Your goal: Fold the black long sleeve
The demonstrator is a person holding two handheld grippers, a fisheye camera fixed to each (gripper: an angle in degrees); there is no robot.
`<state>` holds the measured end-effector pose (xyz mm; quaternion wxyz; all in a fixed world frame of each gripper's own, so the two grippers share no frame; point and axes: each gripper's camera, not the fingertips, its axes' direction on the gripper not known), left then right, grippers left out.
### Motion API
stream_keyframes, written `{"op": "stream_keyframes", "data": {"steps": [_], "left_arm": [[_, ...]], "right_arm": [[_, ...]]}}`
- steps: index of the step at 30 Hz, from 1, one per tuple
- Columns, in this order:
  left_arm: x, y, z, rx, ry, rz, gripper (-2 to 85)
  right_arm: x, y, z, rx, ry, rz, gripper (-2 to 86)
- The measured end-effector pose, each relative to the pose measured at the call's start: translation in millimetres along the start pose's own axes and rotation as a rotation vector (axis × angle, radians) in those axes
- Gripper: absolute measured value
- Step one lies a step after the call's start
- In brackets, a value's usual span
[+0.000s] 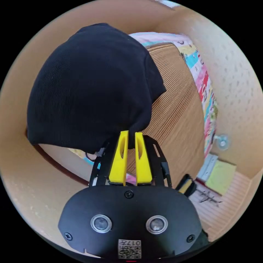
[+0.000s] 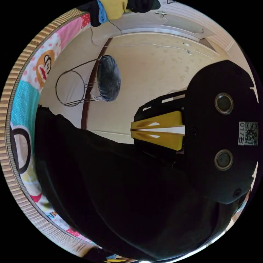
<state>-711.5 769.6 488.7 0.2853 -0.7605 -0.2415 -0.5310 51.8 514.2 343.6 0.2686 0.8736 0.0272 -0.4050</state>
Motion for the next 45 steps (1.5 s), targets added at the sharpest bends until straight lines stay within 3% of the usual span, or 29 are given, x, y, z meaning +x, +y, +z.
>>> {"op": "stream_keyframes", "data": {"steps": [3,8,11,14,16,18,21,23,26,29,32,34,35,38,43,45], "left_arm": [[-17,20,-40,0.084,0.377,0.172,4.5],[15,56,-148,0.149,0.555,0.605,4.1],[61,91,-218,0.174,0.714,0.936,4.0],[107,153,-272,0.173,0.906,1.33,3.9],[120,191,-294,0.199,1.116,1.547,3.8],[124,223,-302,0.203,1.521,1.731,3.7],[135,234,-276,0.167,1.959,1.699,3.3],[153,241,-246,0.103,2.102,1.603,3.1],[205,267,-187,-0.192,2.228,1.486,2.8],[251,305,-134,-0.423,2.218,1.415,3.1],[274,329,-99,-0.526,2.179,1.363,3.3],[278,334,-83,-0.529,2.092,1.354,3.4],[281,336,-74,-0.535,2.022,1.355,3.4],[284,339,-54,-0.539,1.815,1.369,3.7],[293,336,-21,-0.516,1.371,1.344,4.5],[296,326,-9,-0.428,1.125,1.28,6.4]], "right_arm": [[25,22,1,0.195,-0.282,0.002,0.3],[55,88,-38,0.606,-0.656,-0.117,0.4],[48,117,-70,0.739,-0.688,-0.255,0.5],[11,169,-124,0.905,-0.673,-0.544,0.7],[-15,203,-144,0.993,-0.658,-0.701,0.9],[-41,238,-155,1.063,-0.639,-0.859,1.3],[-79,294,-153,1.12,-0.62,-1.115,2.8],[-94,326,-141,1.147,-0.625,-1.263,5.0],[-102,384,-100,1.259,-0.664,-1.593,12.2],[-100,403,-72,1.252,-0.746,-1.815,16.6],[-110,404,-41,0.932,-0.861,-2.139,19.2],[-116,403,-26,0.823,-0.869,-2.214,18.7],[-117,403,-21,0.839,-0.849,-2.187,18.3],[-117,395,-1,1.136,-0.589,-1.792,7.8],[-99,399,0,1.411,-0.547,-1.497,5.5],[-98,410,-4,1.49,-0.527,-1.448,4.6]]}}
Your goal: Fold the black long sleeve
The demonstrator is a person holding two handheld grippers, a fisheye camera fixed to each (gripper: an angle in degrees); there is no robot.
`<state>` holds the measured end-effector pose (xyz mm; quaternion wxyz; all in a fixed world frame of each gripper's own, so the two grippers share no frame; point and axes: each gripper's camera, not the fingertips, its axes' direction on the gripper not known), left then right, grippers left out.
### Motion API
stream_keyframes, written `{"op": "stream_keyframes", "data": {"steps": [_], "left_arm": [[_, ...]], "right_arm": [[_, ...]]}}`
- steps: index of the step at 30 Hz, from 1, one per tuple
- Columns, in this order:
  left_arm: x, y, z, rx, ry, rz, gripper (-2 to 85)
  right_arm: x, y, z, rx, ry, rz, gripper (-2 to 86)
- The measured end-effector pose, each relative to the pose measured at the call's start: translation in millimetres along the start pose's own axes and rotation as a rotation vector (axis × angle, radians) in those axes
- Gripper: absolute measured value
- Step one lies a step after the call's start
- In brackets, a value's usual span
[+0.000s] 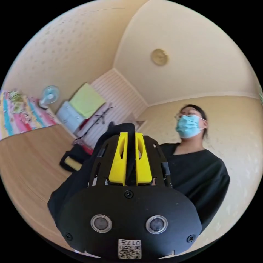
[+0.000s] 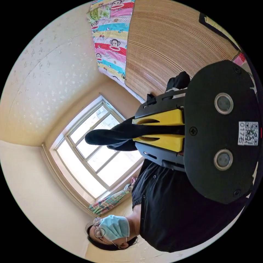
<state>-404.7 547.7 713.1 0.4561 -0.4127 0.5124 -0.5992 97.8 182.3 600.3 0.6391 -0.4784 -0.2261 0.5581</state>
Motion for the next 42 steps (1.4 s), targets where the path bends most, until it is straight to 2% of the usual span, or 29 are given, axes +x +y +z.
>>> {"op": "stream_keyframes", "data": {"steps": [1,3,4,5,6,10,16,18,23,29,32,36,39,42], "left_arm": [[-3,-1,1,-0.012,-0.065,-0.023,6.8],[-12,-7,11,-0.099,-0.387,-0.133,7.8],[-12,-9,14,-0.104,-0.476,-0.147,7.9],[-9,-12,24,-0.108,-0.606,-0.131,8.4],[-4,-15,36,-0.117,-0.646,-0.072,9.1],[-7,-24,69,-0.097,-0.516,0.051,12.8],[-52,-39,135,-0.239,-0.484,0.113,15.6],[-72,-39,144,-0.244,-0.33,0.122,11.2],[-126,-38,148,-0.292,-0.079,0.008,9.4],[-134,-39,138,-0.288,-0.219,0.099,3.8],[-142,-38,124,-0.237,-0.201,0.097,2.8],[-163,-29,87,-0.088,-0.007,0.071,1.2],[-177,-17,64,0.011,0.121,0.075,0.9],[-180,-8,51,0.064,0.174,0.102,0.7]], "right_arm": [[-7,-8,0,0.008,0.034,-0.021,3.9],[-20,-21,7,0.007,0.082,-0.062,2.9],[-29,-30,16,-0.016,0.114,-0.09,2.2],[-37,-38,29,-0.049,0.155,-0.12,1.6],[-41,-42,36,-0.065,0.178,-0.133,1.3],[-56,-57,101,-0.236,0.282,-0.198,0.2],[-88,-57,166,-0.369,0.181,-0.38,0.0],[-91,-55,171,-0.372,0.209,-0.403,0.0],[-74,-51,170,-0.328,0.086,-0.359,0.2],[-54,-51,171,-0.271,0.077,-0.291,0.8],[-42,-55,168,-0.246,0.04,-0.251,1.3],[-16,-61,156,-0.191,-0.036,-0.173,2.7],[11,-62,144,-0.125,-0.181,-0.125,3.0],[39,-60,138,-0.07,-0.234,-0.045,2.7]]}}
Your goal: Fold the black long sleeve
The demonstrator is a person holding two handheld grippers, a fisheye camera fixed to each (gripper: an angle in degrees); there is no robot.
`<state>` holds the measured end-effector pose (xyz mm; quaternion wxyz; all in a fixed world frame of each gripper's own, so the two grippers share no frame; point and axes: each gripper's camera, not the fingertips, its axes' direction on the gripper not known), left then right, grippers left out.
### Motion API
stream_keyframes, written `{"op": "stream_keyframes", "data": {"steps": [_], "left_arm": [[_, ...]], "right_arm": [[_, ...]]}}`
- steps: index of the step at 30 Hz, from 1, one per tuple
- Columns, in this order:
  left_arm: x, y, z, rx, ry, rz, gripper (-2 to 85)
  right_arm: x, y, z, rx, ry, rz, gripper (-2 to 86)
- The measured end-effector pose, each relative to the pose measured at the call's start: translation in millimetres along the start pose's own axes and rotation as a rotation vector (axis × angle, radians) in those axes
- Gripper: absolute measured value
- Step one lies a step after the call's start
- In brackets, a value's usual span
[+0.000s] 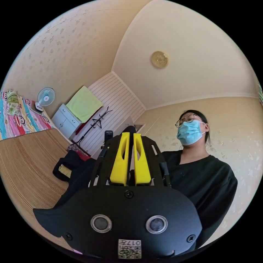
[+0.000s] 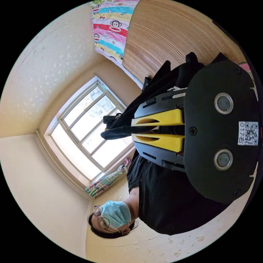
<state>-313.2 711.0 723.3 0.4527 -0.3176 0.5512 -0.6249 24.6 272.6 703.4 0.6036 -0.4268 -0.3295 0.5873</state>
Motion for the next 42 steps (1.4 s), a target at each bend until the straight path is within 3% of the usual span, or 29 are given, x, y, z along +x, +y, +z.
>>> {"op": "stream_keyframes", "data": {"steps": [8,11,17,22,25,30,36,42], "left_arm": [[10,0,12,-0.102,0.023,0.105,1.6],[18,0,17,-0.166,-0.072,0.131,2.2],[25,8,14,-0.26,-0.349,0.086,3.6],[29,18,14,-0.238,-0.474,0.067,2.6],[27,24,19,-0.196,-0.537,0.03,7.6],[20,40,102,-0.39,-0.77,0.087,15.3],[19,56,166,-0.429,-0.766,0.133,7.1],[30,62,161,-0.329,-0.738,0.067,9.5]], "right_arm": [[18,-11,32,-0.1,0.124,0.024,2.9],[9,-25,28,-0.009,0.328,0.034,2.7],[-17,-41,-16,0.249,0.421,-0.018,2.6],[-62,-65,-1,0.253,0.651,-0.125,2.4],[-76,-80,15,0.213,0.653,-0.181,2.4],[-88,-101,47,0.102,0.598,-0.282,2.4],[-89,-114,69,0.046,0.656,-0.271,2.4],[-83,-104,49,0.083,0.708,-0.197,2.4]]}}
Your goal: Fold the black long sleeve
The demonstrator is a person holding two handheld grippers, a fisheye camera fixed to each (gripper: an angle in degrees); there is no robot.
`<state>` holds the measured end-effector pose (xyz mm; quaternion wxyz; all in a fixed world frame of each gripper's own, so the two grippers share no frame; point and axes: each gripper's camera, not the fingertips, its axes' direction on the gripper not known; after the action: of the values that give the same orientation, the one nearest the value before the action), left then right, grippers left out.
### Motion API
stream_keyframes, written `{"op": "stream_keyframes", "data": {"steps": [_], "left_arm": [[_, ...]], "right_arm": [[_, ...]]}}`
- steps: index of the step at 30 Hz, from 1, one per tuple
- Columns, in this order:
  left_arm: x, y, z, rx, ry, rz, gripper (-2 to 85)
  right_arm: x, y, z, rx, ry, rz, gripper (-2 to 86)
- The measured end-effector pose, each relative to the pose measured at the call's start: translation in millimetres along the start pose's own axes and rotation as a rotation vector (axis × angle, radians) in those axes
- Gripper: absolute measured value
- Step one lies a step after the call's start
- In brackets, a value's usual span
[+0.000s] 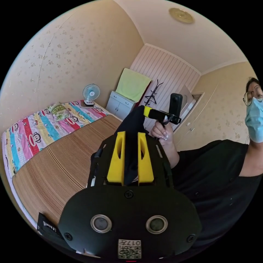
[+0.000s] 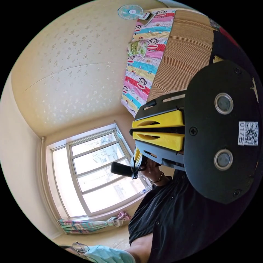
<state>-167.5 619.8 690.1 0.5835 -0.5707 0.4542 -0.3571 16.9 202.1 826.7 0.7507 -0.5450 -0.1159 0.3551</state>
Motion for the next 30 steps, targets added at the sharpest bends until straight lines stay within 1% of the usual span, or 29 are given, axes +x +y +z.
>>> {"op": "stream_keyframes", "data": {"steps": [2,4,6,8,9,10,12,13,15,17,19,21,25,27,30], "left_arm": [[9,2,2,-0.011,-0.016,-0.018,11.9],[26,4,9,-0.037,-0.106,-0.014,13.8],[46,8,27,-0.084,-0.249,-0.013,15.1],[51,12,40,-0.118,-0.338,-0.056,13.4],[52,15,45,-0.128,-0.382,-0.08,10.5],[53,16,44,-0.121,-0.382,-0.079,9.0],[56,19,31,-0.065,-0.315,-0.077,3.2],[58,19,25,-0.039,-0.309,-0.066,2.1],[78,19,-9,0.09,-0.341,0.036,-0.1],[90,11,-26,0.117,-0.358,0.072,-0.5],[97,3,-42,0.168,-0.352,0.077,-0.7],[107,-9,-62,0.216,-0.321,0.08,-0.8],[130,-24,-90,0.298,-0.299,0.097,-0.9],[149,-36,-107,0.328,-0.286,0.126,-0.9],[173,-52,-123,0.352,-0.283,0.152,-0.8]], "right_arm": [[3,2,-1,-0.006,0.022,0.024,2.4],[2,0,2,-0.021,0.051,0.027,2.4],[-2,-5,5,-0.032,0.062,0.015,2.4],[-7,-10,7,-0.04,0.053,-0.007,2.5],[-8,-13,6,-0.044,0.05,-0.019,2.5],[-8,-15,4,-0.051,0.062,-0.025,2.6],[-2,-16,-4,-0.044,0.077,-0.014,2.7],[6,-15,-12,-0.038,0.063,0.001,2.9],[22,-11,-24,-0.051,0.012,0.014,3.3],[43,6,-43,-0.02,-0.131,0.016,3.9],[62,26,-60,0.056,-0.214,0.073,3.1],[81,51,-71,0.099,-0.247,0.15,3.3],[109,114,-70,0.003,-0.245,0.232,6.3],[112,141,-61,-0.034,-0.242,0.263,8.7],[110,167,-44,-0.077,-0.291,0.288,11.5]]}}
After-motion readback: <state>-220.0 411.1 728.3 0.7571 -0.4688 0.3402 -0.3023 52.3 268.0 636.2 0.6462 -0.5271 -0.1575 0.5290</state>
